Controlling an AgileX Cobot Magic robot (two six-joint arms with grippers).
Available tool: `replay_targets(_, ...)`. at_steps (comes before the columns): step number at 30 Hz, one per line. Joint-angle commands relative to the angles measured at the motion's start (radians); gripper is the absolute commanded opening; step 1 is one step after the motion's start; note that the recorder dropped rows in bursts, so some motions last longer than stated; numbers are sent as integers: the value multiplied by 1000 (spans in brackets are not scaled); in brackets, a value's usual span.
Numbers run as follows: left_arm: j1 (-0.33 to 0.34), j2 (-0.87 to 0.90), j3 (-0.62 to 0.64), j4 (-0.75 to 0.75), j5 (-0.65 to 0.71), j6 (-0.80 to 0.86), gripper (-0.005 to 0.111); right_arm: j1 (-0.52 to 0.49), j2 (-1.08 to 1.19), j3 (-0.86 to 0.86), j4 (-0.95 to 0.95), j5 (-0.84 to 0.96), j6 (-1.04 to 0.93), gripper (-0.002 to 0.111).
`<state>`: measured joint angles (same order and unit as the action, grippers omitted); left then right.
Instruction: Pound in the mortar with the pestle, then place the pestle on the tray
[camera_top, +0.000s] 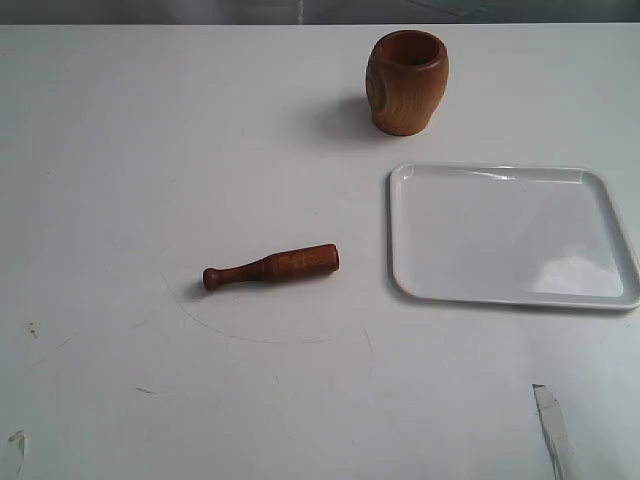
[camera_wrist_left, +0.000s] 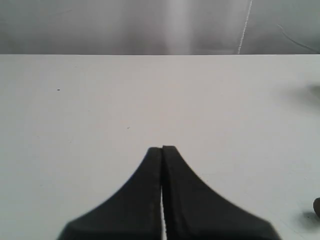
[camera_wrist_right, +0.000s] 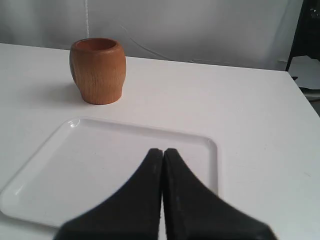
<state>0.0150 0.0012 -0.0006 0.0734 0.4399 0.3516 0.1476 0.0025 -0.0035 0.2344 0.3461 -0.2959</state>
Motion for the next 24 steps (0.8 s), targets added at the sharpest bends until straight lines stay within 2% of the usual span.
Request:
replay_targets(1,-8,-1,1,-7,-3,-8,0,2,-2,4,-9,-1,0,0)
replay_targets(5,-8,-1,1,-7,-3,-8,0,2,-2,4,-52,-51,-27,0)
replay_targets(7,-8,-1,1,-7,-3,-8,0,2,-2,4,-55,-171,-20,0)
replay_targets(13,-8,-1,1,-7,-3,-8,0,2,-2,4,427,-624,46,0)
replay_targets(15,-8,-1,1,-7,-3,-8,0,2,-2,4,512,-777,76,0)
replay_targets(16,-8,-1,1,-7,-3,-8,0,2,-2,4,539,-837,120,0)
replay_targets(18,-8,-1,1,-7,-3,-8,0,2,-2,4,587,-925,336,0)
replay_targets(20,-8,-1,1,-7,-3,-8,0,2,-2,4,589,-911,579,0)
replay_targets(24,-8,-1,1,-7,-3,-8,0,2,-2,4,541,-867,770,0)
